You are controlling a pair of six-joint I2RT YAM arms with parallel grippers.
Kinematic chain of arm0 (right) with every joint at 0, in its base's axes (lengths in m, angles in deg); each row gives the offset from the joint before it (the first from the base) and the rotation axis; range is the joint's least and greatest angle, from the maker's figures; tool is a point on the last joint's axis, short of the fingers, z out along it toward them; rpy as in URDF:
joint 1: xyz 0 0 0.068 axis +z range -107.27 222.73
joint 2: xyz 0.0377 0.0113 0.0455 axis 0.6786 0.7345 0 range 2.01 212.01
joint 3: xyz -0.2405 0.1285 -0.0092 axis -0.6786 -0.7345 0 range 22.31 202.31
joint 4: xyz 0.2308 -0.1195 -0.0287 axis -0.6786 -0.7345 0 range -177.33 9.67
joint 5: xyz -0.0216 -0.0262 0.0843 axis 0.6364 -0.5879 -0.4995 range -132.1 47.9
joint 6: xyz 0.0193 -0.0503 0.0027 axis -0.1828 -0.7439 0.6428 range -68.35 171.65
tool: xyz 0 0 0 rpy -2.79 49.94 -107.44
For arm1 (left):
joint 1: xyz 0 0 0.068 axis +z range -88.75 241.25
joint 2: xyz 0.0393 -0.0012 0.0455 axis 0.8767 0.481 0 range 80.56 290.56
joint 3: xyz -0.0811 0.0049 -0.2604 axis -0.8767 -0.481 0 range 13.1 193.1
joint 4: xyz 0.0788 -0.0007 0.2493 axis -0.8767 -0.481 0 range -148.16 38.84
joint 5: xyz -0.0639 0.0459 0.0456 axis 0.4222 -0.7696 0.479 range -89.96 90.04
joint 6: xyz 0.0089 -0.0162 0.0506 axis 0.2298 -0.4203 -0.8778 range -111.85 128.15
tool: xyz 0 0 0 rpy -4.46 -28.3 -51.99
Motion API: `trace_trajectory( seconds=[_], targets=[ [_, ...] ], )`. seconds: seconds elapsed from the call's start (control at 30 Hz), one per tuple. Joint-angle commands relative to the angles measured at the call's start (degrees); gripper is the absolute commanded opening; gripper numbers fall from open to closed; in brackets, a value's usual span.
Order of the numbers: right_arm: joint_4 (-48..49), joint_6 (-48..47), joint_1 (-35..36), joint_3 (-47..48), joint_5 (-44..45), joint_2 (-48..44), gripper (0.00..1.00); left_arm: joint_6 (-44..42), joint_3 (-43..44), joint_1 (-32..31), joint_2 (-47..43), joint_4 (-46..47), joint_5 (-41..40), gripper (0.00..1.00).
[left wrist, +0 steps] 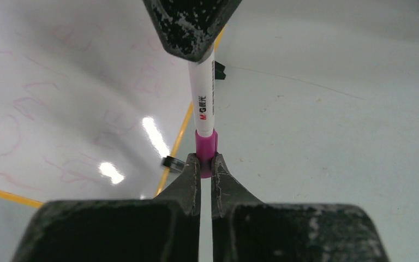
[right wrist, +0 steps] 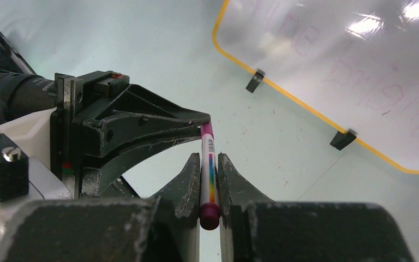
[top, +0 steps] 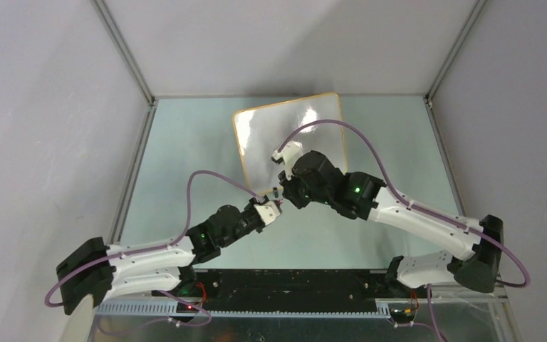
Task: Write a sentence on the whiteboard
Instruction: Insert the whiteboard marker without the cap into the pen cap.
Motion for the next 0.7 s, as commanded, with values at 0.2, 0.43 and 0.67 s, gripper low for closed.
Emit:
trace_trajectory(
  seconds=[0.2, 0.43, 0.67],
  targets=[
    [-2.84, 0.45, 1.05, -2.31, 3.08, 4.65, 0.0, 9.86, -0.85, -0.63, 1.36, 28.78, 5.71, 0.0],
    [-3.59, 0.61, 1.05, -7.04, 3.55, 4.77, 0.0, 15.15, -3.25, -0.63, 7.56, 38.27, 5.52, 0.0],
    [-6.49, 0.09, 0.98, -7.05, 5.56, 3.19, 0.0, 17.91, -0.68, -0.92, 16.84, 47.54, 5.95, 0.0]
  ],
)
